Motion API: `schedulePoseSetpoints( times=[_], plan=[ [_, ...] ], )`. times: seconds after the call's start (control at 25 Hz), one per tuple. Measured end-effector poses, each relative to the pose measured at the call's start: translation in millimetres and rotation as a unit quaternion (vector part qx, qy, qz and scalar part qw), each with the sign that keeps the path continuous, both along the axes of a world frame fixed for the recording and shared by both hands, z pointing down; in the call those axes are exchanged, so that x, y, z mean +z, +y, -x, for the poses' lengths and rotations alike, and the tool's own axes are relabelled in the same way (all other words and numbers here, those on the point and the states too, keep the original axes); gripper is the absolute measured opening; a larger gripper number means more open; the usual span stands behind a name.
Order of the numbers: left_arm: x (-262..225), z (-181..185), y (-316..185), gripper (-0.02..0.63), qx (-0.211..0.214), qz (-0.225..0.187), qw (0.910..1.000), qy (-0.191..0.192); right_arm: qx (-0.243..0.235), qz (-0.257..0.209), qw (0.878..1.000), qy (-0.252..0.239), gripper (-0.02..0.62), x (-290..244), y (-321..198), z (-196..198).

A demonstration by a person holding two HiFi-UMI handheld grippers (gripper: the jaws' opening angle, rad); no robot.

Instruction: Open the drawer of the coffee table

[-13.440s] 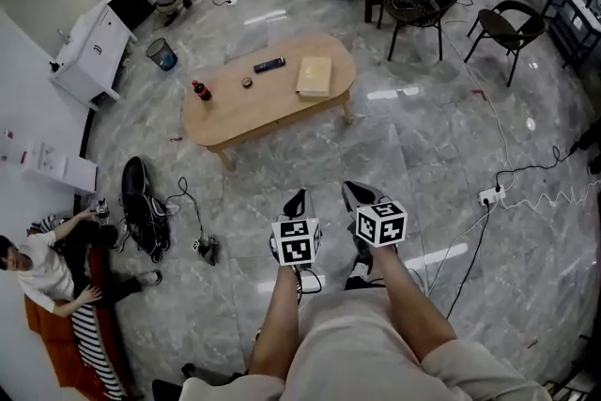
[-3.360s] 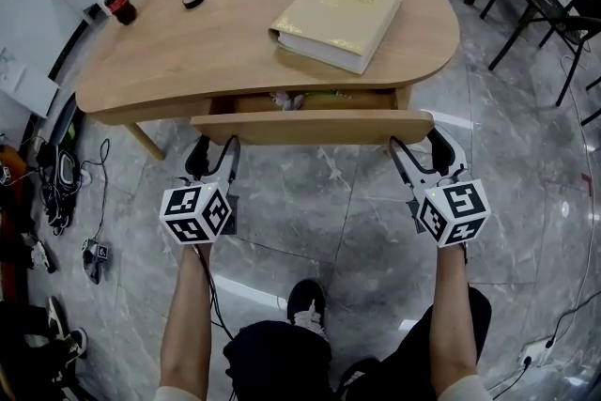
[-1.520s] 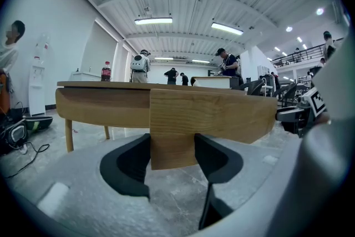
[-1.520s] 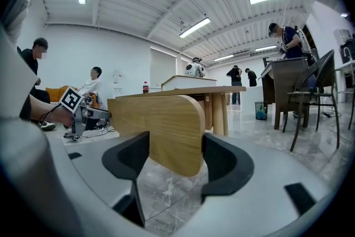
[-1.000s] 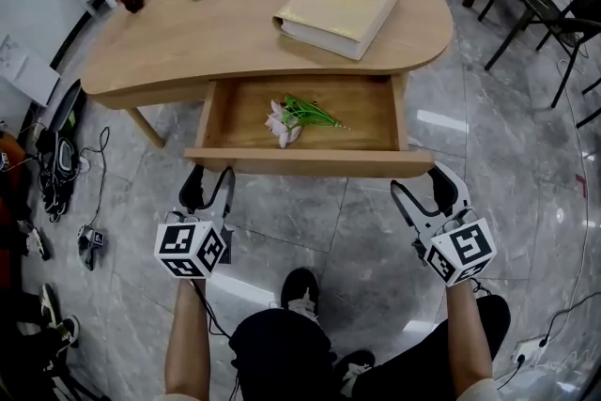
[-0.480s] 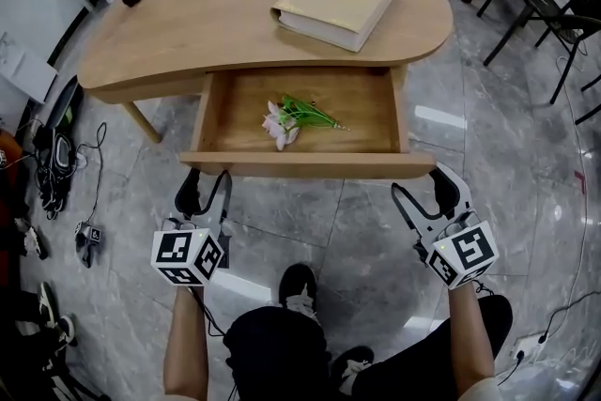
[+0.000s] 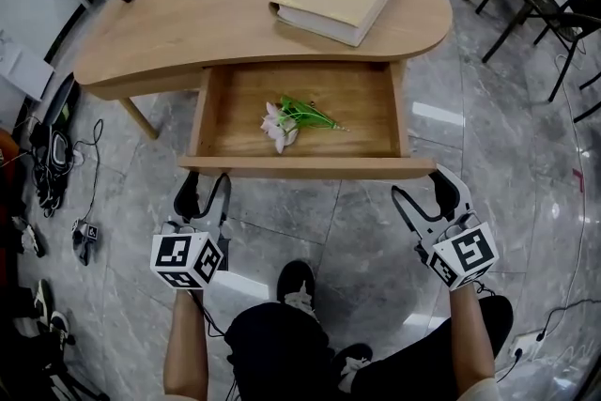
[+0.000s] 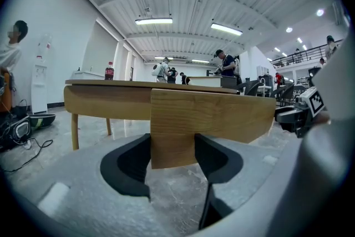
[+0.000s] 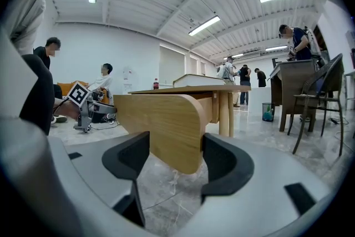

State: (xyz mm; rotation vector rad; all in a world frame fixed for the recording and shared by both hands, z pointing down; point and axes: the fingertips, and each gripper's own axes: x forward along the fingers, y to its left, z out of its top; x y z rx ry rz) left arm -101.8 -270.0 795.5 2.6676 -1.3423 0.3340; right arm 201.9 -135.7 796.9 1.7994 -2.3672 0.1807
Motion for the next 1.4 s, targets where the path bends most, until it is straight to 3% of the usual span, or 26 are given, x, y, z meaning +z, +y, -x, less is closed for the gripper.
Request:
schedulePoseSetpoints(
  times=[0.72,1.0,1.2,1.4],
  plan=[
    [21,0,2,0.238,0.0,0.012,0.9999,-0.003,-0.003,0.014,1.0,0.023,0.299,21,0,-3],
    [14,6,5,0.238,0.0,-0.009,1.0,0.003,-0.038,0.007,0.993,0.109,0.284,10,7,-12],
    [6,7,9,0.236,0.0,-0.014,0.9999,0.007,-0.017,-0.014,0.997,0.074,0.278,-13,3,-31],
    [4,6,10,0.238,0.007,-0.012,0.9999,0.0,-0.077,-0.025,0.995,0.059,0.256,-29,7,-21]
  ],
)
